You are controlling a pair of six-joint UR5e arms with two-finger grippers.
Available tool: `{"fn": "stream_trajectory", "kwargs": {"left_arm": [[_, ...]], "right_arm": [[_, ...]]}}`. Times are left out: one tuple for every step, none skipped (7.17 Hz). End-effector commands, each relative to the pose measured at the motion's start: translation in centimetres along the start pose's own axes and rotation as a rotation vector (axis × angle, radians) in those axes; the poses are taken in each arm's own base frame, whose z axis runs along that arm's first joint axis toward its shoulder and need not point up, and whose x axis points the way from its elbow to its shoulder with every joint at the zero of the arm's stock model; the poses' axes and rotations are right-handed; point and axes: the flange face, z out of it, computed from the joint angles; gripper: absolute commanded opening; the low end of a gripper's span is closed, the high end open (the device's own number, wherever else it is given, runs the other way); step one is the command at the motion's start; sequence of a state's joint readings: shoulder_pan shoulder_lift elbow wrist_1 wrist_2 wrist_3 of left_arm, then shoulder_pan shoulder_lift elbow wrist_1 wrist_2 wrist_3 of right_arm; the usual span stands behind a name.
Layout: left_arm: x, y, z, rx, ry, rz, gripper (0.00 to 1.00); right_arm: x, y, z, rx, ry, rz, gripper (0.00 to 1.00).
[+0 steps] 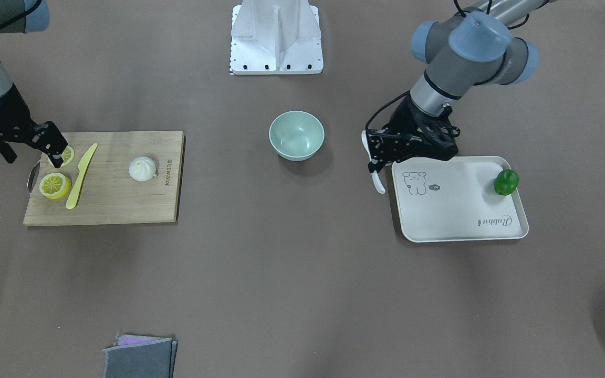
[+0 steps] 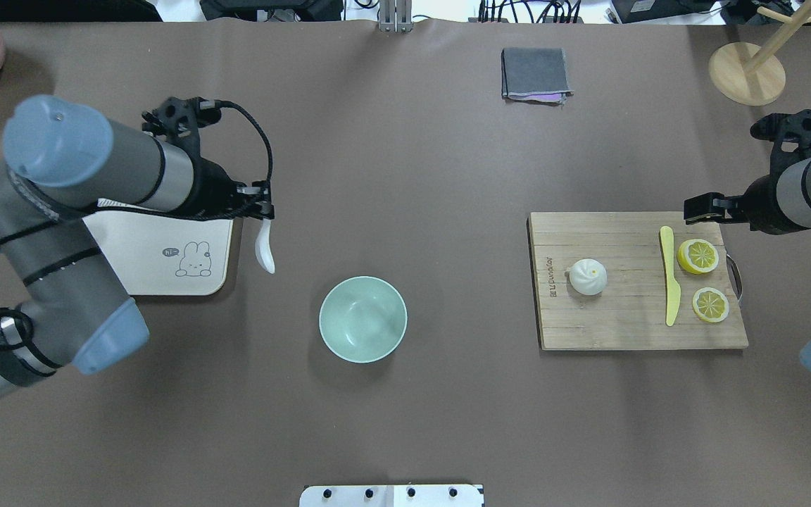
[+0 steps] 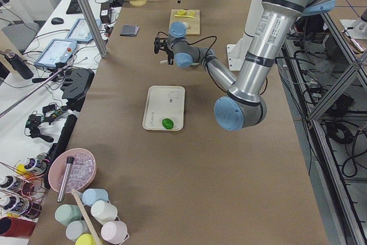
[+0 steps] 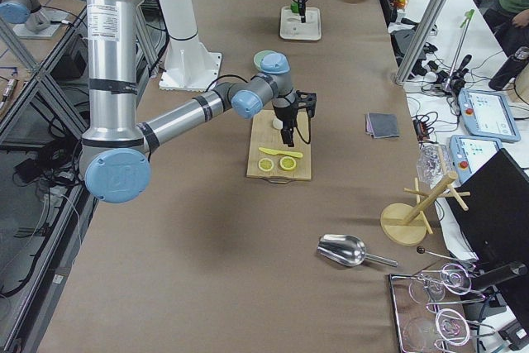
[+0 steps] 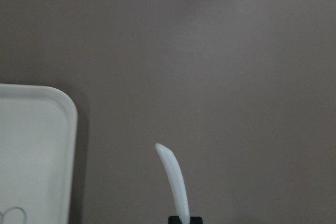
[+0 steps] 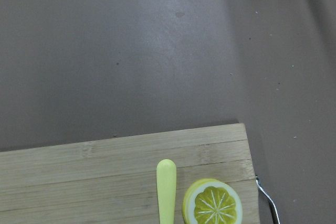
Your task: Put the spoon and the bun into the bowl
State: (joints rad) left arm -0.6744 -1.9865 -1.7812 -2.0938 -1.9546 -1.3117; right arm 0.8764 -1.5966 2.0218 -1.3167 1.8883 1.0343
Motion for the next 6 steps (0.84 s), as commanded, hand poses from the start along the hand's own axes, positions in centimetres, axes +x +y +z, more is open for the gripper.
{"fn": "stream_trajectory", "kwargs": {"left_arm": [[4.2, 7.6, 4.4, 0.018, 0.003, 0.013, 0.00], [5.2, 9.8, 5.2, 0.013, 0.007, -0.030, 0.00], [6.5, 12.0, 6.1, 0.014, 0.015, -0.024, 0.00], [7.0, 13.5, 6.6, 0.013, 0.016, -0.013, 0.00], [7.5, 13.6, 6.5, 0.018, 0.024, -0.012, 0.00], [7.6, 13.6, 6.4, 0.018, 0.026, -0.011, 0.00]], "right_arm": [[-0.6, 0.4, 0.2, 0.002, 0.000, 0.005, 0.99], [-0.8, 0.6, 0.3, 0.000, -0.001, 0.008, 0.99], [-0.9, 0.6, 0.4, -0.001, -0.002, 0.006, 0.99], [-0.9, 0.6, 0.4, 0.000, -0.002, 0.006, 0.99], [-0.9, 0.6, 0.4, 0.000, -0.002, 0.006, 0.99], [-1.1, 0.7, 0.1, 0.001, -0.008, 0.003, 0.99]]}}
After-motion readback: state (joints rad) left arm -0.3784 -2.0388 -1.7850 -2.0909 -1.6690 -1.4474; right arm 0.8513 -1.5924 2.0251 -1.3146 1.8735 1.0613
